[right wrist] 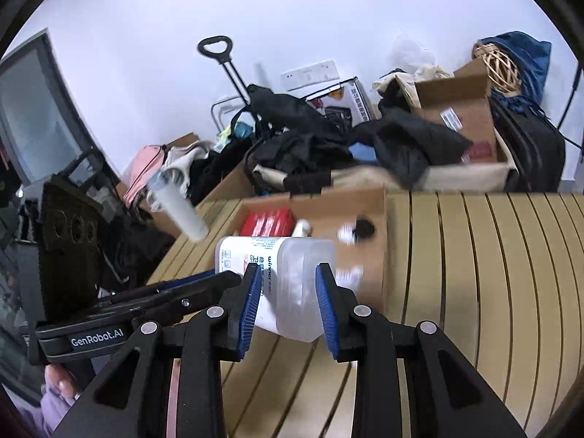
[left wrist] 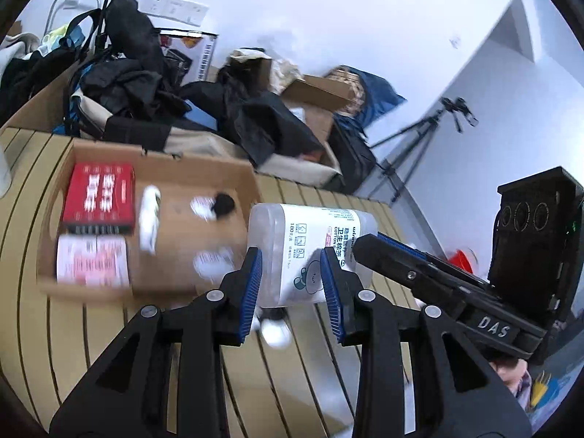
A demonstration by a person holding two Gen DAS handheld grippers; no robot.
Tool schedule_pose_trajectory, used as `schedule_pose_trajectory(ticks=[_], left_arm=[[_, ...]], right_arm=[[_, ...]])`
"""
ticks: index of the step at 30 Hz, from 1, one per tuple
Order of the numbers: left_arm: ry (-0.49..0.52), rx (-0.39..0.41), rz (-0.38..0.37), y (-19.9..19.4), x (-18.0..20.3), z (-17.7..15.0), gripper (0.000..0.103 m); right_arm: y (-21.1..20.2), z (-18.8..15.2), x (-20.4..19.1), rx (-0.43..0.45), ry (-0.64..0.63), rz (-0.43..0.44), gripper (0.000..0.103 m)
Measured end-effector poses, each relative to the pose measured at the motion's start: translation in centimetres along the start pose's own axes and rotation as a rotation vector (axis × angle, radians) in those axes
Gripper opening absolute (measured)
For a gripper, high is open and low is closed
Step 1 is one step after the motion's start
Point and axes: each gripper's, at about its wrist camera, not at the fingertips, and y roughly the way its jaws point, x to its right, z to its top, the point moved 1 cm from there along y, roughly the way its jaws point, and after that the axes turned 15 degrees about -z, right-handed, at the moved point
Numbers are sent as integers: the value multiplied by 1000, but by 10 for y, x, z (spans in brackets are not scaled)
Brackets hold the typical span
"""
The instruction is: Organize objects
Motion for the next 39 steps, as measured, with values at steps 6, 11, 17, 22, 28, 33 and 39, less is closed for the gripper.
schedule_pose_trajectory(ticks=[6,11,17,22,28,33,39], left_arm=[[-105,-83,26,55,-61,16,29],[-153,-158,58,90,-94,-3,29],[-197,-250,81,117,-116,-20,24],[-173,-220,129,102,-111,-21,36],[0,-87,322,19,-77,-4,90],[124,21,488,-56,-37,7,103],[168,93,542,-108,11,-4,103]], right_arm=[[82,29,14,-115,48,-9,33],[129,13,20,-203,4,-92,33],[161,-13,29,-287,-12,-171,33],[157,-14,24,-273,-80,-248,34],[100,-2,8,-154,-172,-272,79],[26,19,-9,-24,-198,-256,86],[-44,17,-26,57,-207,-238,86]])
